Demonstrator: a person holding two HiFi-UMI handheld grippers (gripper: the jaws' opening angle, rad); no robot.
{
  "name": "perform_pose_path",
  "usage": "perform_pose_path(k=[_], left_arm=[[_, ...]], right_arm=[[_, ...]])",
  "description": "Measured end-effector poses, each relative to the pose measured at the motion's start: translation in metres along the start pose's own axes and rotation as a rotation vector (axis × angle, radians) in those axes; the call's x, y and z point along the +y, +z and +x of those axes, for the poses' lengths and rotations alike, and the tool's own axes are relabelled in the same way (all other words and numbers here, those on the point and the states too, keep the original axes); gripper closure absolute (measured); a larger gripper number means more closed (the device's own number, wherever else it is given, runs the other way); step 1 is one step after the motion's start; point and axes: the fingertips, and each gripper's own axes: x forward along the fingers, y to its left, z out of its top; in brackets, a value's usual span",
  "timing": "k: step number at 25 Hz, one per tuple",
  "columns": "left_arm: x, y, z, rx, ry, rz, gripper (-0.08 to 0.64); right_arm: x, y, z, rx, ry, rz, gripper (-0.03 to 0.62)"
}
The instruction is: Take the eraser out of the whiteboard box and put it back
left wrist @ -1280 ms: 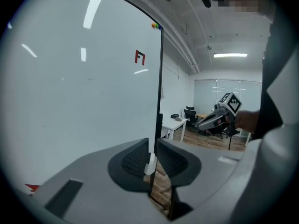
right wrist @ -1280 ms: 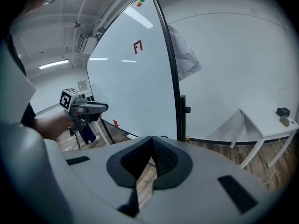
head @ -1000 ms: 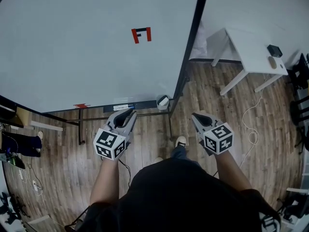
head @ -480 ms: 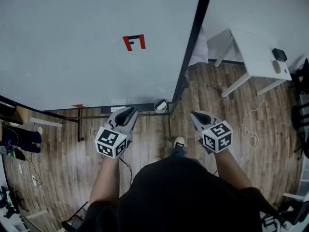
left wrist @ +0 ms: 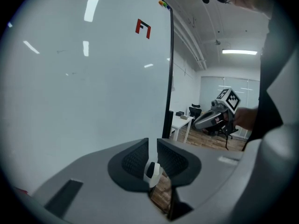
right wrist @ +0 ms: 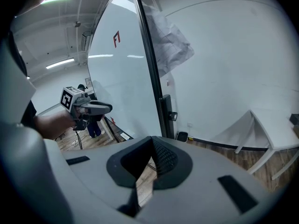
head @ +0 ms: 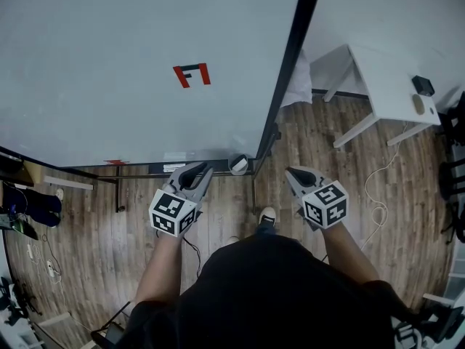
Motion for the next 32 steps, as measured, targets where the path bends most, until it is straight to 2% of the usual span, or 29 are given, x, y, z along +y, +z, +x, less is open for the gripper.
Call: perform_pose_path(k=[15, 32], left_arm=[[-0.003, -0.019, 0.05, 0.042, -0.034, -0.02, 0.494], [0.0, -0.079, 0.098, 0.136, -0.072, -0.055, 0.471]], right_arm=[[-0.029, -0.009, 0.01, 0.041, 0.013, 0.011, 0.598], [-0.048, -0.023, 0.017, 0.082, 0.003, 0.026, 0.598]])
